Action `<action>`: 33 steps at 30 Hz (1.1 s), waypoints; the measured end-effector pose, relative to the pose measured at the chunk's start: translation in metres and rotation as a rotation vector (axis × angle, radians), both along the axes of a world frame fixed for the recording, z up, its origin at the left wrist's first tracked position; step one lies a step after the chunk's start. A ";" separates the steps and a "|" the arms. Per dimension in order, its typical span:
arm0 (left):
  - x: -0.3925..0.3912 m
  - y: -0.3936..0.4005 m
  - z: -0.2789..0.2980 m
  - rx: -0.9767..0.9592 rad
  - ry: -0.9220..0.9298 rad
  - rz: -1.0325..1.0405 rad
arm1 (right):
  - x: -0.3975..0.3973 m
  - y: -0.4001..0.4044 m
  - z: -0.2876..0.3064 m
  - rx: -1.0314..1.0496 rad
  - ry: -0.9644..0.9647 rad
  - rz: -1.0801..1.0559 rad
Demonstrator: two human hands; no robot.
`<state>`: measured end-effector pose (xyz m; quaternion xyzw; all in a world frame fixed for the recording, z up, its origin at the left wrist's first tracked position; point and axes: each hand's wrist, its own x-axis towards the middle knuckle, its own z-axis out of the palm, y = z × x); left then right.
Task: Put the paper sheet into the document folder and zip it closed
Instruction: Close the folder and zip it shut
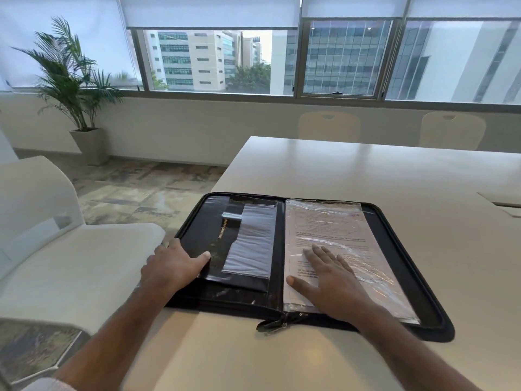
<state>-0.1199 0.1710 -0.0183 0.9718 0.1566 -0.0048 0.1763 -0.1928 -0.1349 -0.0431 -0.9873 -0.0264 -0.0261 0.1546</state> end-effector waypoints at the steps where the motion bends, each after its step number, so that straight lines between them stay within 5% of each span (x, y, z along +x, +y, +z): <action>1: 0.003 0.002 0.005 -0.031 0.010 -0.008 | 0.000 0.000 0.000 -0.007 0.001 0.000; 10: -0.001 -0.002 0.074 -0.124 -0.199 -0.044 | 0.000 0.002 0.001 0.000 0.021 -0.022; 14: -0.005 -0.006 0.116 -0.455 -0.390 -0.112 | 0.000 0.001 0.002 0.024 0.046 -0.022; 18: -0.012 -0.009 0.158 -0.807 -0.262 -0.302 | 0.000 -0.001 0.009 0.108 0.094 -0.014; 28: -0.030 -0.076 0.152 -1.460 -0.060 -0.795 | -0.021 -0.008 0.069 0.857 0.005 0.037; 33: -0.029 -0.122 0.111 -1.396 0.070 -0.919 | -0.033 -0.027 0.095 1.135 -0.118 0.073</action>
